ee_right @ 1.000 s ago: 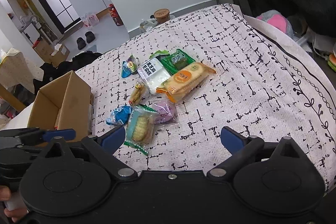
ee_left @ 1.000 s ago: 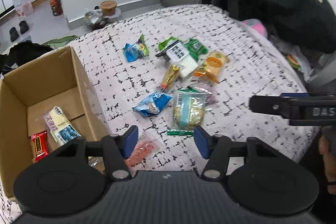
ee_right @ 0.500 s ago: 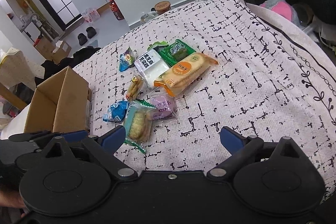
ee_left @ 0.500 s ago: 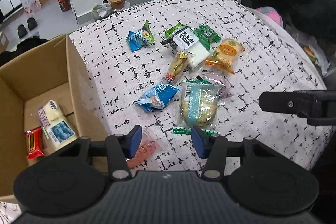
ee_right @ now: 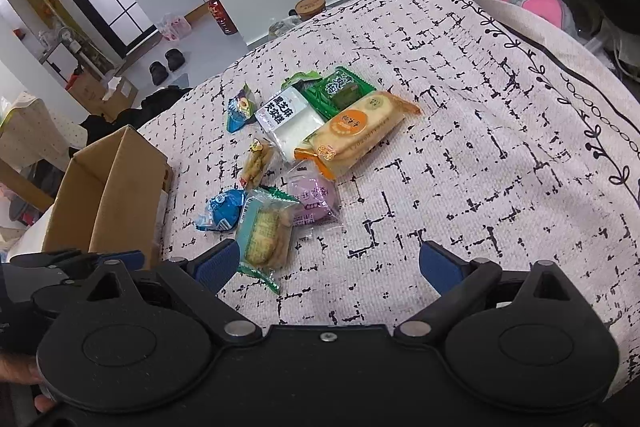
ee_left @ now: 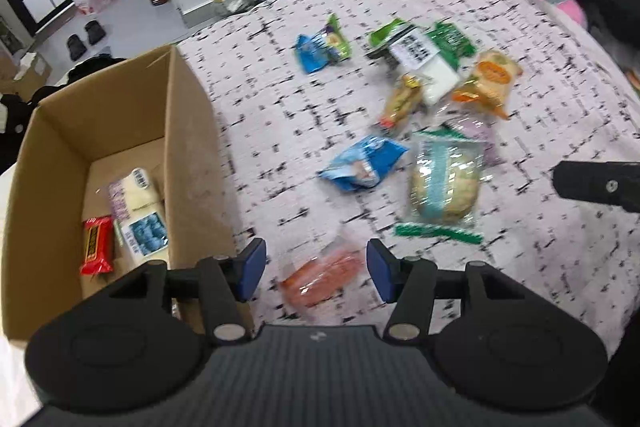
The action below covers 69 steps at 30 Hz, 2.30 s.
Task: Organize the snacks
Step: 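Move both tools back over the snacks toward the pink stick and biscuit pack, then grasp the pink stick with left tool while right tool grasps the biscuit pack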
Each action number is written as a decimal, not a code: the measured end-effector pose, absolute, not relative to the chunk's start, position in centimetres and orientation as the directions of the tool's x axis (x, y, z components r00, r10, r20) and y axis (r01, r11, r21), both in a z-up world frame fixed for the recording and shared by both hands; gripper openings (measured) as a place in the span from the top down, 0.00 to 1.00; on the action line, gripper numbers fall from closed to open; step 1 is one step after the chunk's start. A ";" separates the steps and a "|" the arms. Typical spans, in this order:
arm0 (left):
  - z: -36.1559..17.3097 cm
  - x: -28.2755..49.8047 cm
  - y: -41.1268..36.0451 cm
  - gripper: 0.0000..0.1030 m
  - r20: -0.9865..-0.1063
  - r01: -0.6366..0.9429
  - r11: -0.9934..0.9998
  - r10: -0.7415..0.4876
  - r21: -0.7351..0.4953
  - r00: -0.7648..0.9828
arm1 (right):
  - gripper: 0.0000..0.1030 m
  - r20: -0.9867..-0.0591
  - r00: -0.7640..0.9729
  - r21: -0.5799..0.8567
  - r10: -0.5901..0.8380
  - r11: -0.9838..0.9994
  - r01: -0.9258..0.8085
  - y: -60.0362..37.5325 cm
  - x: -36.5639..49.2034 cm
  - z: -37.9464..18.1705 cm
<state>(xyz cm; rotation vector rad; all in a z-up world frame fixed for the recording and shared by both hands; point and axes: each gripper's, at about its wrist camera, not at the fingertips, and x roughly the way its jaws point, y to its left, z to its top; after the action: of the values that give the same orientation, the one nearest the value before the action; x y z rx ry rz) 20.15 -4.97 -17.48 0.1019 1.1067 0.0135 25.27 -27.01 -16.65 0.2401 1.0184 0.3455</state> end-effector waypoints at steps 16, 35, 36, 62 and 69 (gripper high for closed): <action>-18.1 20.3 -6.6 0.43 -0.887 0.042 0.998 0.027 0.053 0.460 | 0.06 -0.797 0.460 0.360 0.393 0.919 -0.162 -26.5 25.4 -17.4; -20.9 20.4 -4.2 0.79 -0.895 -0.076 0.996 -0.005 -0.043 0.446 | 0.15 -0.799 0.441 0.379 0.409 0.912 -0.159 -24.9 25.8 -18.1; -20.8 20.4 -4.0 0.79 -0.896 -0.086 0.995 -0.015 -0.059 0.445 | 0.18 -0.800 0.438 0.381 0.410 0.911 -0.157 -24.6 25.8 -18.2; -17.3 21.0 -2.5 0.80 -0.838 -0.155 0.978 -0.032 -0.138 0.545 | 0.70 -0.827 0.423 0.363 0.370 0.926 -0.100 -19.4 27.8 -20.6; -15.5 20.7 -2.1 0.80 -0.813 -0.163 0.974 -0.034 -0.157 0.581 | 0.82 -0.793 0.476 0.363 0.382 0.922 -0.135 -19.8 27.2 -18.3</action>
<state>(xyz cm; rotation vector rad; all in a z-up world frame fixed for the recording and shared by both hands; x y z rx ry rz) 20.71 -2.10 -15.51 -0.2249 0.9505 0.0761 27.18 -19.84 -18.34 0.2660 1.0300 0.3200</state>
